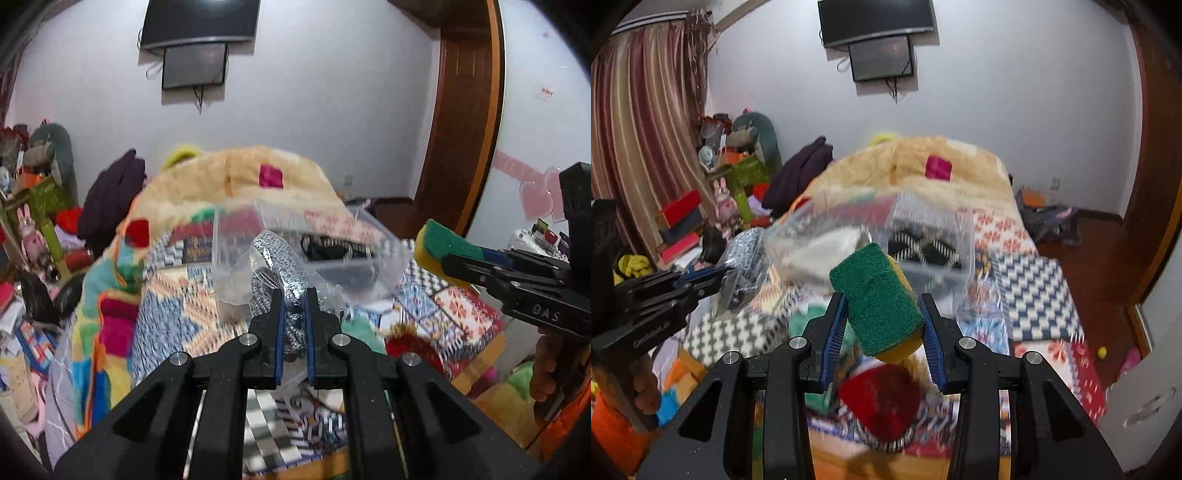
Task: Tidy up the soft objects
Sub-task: 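Release the foil packet into the box with the left gripper while the right releases the sponge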
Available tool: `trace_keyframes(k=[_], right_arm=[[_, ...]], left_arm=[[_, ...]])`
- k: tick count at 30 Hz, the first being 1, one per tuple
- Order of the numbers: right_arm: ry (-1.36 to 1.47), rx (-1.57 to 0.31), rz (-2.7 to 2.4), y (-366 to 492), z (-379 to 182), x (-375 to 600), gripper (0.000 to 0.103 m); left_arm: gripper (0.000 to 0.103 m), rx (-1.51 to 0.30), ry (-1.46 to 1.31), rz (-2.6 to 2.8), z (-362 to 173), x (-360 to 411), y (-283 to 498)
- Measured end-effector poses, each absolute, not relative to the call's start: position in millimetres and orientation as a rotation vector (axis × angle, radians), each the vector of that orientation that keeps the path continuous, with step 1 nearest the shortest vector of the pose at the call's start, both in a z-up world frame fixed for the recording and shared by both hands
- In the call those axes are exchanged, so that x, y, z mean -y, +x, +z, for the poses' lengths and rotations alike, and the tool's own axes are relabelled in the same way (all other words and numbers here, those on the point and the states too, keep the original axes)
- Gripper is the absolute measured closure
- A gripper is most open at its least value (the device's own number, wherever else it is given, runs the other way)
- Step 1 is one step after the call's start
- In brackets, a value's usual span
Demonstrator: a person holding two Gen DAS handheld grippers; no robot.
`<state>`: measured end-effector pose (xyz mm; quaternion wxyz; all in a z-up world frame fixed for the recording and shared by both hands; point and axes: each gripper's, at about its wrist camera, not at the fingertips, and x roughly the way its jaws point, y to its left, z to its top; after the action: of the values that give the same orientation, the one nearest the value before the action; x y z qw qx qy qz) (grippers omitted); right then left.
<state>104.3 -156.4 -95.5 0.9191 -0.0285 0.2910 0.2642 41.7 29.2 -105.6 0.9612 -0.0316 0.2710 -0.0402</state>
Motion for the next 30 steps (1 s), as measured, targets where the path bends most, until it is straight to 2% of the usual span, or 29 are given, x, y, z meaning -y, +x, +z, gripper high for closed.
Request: trace_keyframes(k=[8, 15, 21, 30], right_arm=[[-0.011, -0.520, 0.552, 125, -69, 146, 0.067], [-0.004, -0.499, 0.546, 149, -59, 136, 0.067], [-0.049, -0.535, 0.527, 170, -73, 123, 0.067], [-0.107, -0.687, 0.521, 203, -115, 107, 0.067]], left_arm=[[0.094, -0.486, -0.090, -0.087, -77, -33, 74], [0.094, -0.497, -0.082, -0.071, -75, -34, 110], [0.094, -0.550, -0.067, -0.061, -90, -32, 140], [0.094, -0.654, -0.035, -0.071, -119, -22, 181]])
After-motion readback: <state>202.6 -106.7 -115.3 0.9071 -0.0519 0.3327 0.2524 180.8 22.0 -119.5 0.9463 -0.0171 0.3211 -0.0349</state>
